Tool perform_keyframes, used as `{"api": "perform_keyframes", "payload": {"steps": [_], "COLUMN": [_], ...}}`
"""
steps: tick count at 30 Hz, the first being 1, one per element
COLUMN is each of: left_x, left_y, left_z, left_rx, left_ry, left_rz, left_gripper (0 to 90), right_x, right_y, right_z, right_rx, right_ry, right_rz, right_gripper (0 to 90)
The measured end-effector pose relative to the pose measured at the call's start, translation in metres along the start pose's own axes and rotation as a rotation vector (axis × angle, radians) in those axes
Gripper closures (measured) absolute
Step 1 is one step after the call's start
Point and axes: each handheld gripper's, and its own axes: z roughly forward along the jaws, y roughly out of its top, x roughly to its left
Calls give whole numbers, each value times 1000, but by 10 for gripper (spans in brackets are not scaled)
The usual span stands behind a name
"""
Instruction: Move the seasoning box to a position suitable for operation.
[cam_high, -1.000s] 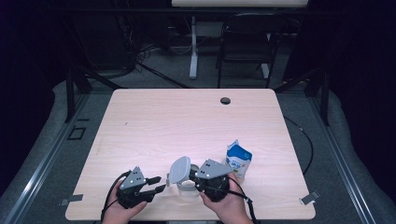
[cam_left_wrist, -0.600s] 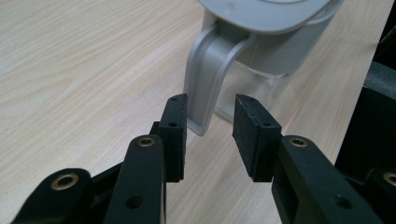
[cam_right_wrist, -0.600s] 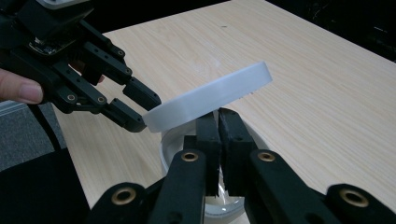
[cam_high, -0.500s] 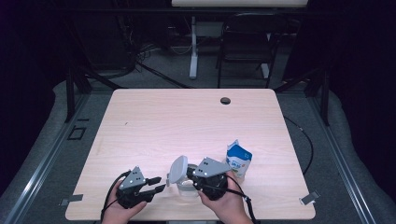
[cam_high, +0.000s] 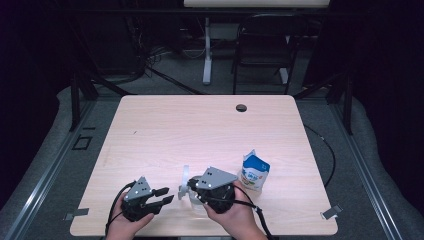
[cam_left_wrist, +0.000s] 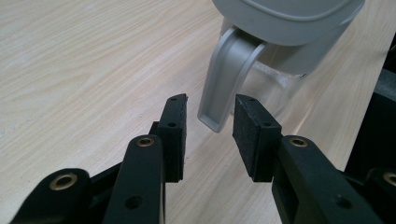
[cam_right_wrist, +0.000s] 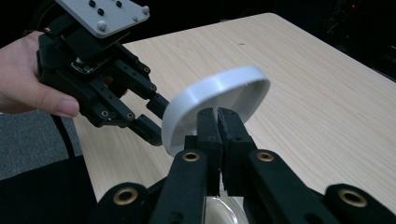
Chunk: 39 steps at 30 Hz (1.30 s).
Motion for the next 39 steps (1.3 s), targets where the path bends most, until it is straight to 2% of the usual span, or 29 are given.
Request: {"api": "perform_keyframes", "payload": {"steps": [10, 15, 22, 27, 33, 39], "left_x": [5, 7, 9, 10, 14, 18], "left_y": [-1, -1, -3, -3, -3, -2], "left_z": [-5, -6, -9, -11, -14, -15], "left_rx": [-11, -13, -23, -30, -41, -46], "left_ry": [18, 25, 26, 33, 45, 58], "left_rz": [-15, -20, -34, -40, -59, -69], "left_gripper": [648, 634, 620, 610, 607, 607], "right_x": [-1, -3, -6, -9, -17, -27], "right_y": [-3, -8, -25, -36, -55, -77], "right_z": [-2, -5, -14, -19, -36, -50], "right_rx": [3, 12, 28, 25, 3, 4], "right_ry": [-12, -15, -40, -54, -62, -104], "right_rz": [0, 4, 17, 48, 101, 143], "right_gripper": [827, 769, 661, 635, 606, 603]}}
